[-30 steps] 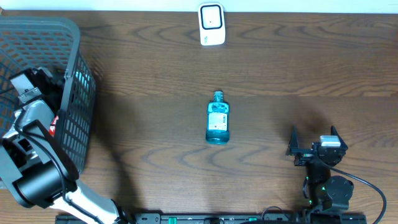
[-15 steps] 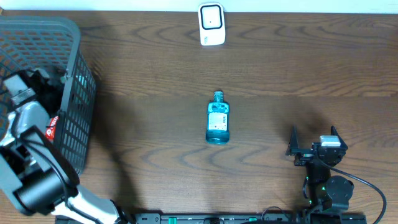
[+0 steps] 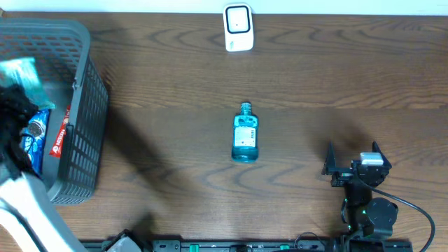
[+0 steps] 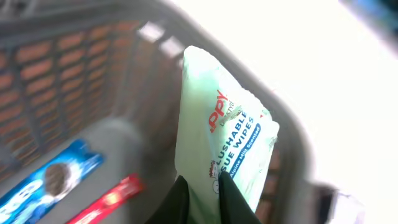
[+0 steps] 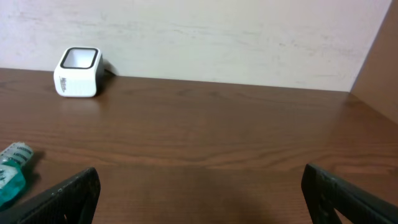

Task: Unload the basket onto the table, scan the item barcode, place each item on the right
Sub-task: 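Carry the wipes pack right of the bottle and release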

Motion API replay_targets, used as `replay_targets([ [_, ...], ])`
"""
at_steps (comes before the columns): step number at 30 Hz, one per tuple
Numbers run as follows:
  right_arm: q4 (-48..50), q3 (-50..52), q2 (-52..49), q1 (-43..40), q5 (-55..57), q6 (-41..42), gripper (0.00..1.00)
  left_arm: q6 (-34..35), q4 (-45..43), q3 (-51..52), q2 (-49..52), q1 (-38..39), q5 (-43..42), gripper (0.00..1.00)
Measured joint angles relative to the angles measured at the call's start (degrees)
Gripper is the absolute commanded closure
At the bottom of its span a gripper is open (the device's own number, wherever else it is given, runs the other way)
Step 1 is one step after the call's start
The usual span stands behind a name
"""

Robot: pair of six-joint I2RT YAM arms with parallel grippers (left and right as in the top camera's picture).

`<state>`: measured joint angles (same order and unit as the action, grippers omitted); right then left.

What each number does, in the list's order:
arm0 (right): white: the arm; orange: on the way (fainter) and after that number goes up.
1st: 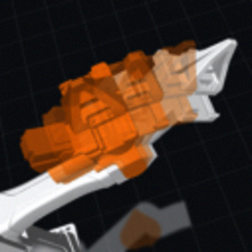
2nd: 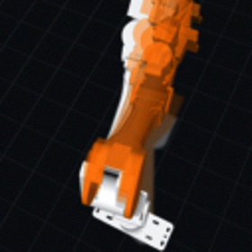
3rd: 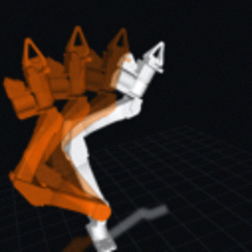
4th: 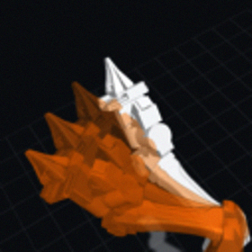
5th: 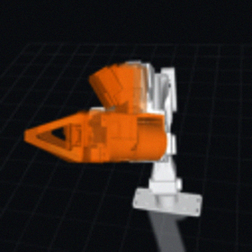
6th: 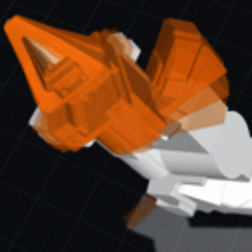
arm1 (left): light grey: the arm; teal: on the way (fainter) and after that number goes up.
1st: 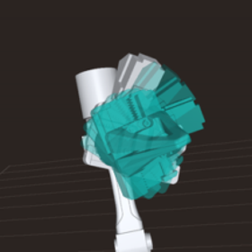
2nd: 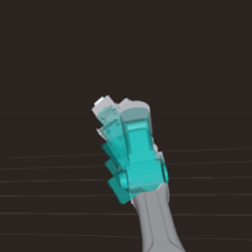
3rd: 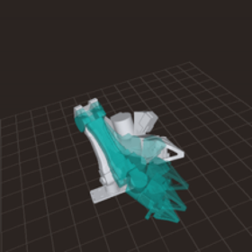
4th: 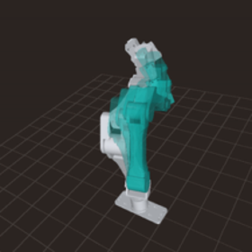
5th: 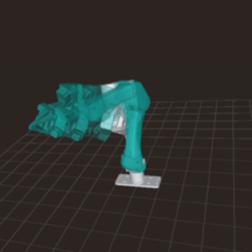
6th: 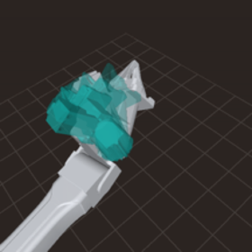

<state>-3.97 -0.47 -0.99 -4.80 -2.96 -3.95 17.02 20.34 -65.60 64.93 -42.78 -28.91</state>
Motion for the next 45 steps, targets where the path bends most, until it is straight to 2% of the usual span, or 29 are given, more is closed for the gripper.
replay_targets([
  [4,0.00,0.02,0.00,0.00,0.00,0.00,0.01,2.58,-1.03,-0.17,-6.67,2.47,-8.07,0.93],
  [7,0.00,0.02,0.00,0.00,0.00,0.00,0.01,3.85,-1.05,-0.28,-9.25,8.44,-15.54,0.92],
  [11,0.02,0.00,0.00,0.00,0.00,0.00,0.01,3.91,-0.39,-0.31,-8.90,21.64,-20.94,0.93],
  [15,0.04,0.00,0.00,0.00,0.02,0.00,0.01,2.47,1.68,-0.33,-5.09,36.61,-21.57,0.93],
  [20,0.02,0.00,0.00,0.00,0.00,0.00,0.01,2.01,1.20,-0.33,5.01,54.95,-15.58,0.93],
  [24,0.02,0.00,-0.02,0.00,-0.02,0.00,0.01,1.70,-4.72,-0.33,16.26,67.14,-11.56,0.93],
  [30,0.02,0.02,0.00,0.00,-0.02,0.00,0.01,1.11,-19.10,-0.59,34.40,79.23,-9.70,0.92],
  [35,0.02,0.02,0.00,0.00,0.00,0.00,0.01,3.85,-26.01,-0.55,48.48,82.90,-9.46,0.91],
  [36,0.02,0.02,0.00,0.02,-0.02,0.00,0.01,4.50,-26.62,-0.55,50.03,82.90,-9.42,0.78],
  [37,0.02,0.02,-0.02,0.00,-0.02,0.00,0.01,5.38,-27.19,-0.55,51.52,82.77,-9.31,0.59],
  [38,0.00,0.00,0.00,0.00,0.00,0.00,0.01,6.36,-27.43,-0.55,52.72,82.66,-9.25,0.44],
  [41,0.00,0.02,-0.02,0.00,0.00,0.00,0.01,7.87,-27.69,-0.55,53.53,82.44,-10.03,0.07],
  [42,0.02,0.02,0.00,0.00,0.00,0.00,0.01,8.35,-27.74,-0.55,53.11,82.44,-10.40,0.02],
  [45,0.00,0.02,0.00,0.00,0.00,0.00,0.01,8.87,-25.18,-1.09,51.01,82.29,-11.02,0.02],
])
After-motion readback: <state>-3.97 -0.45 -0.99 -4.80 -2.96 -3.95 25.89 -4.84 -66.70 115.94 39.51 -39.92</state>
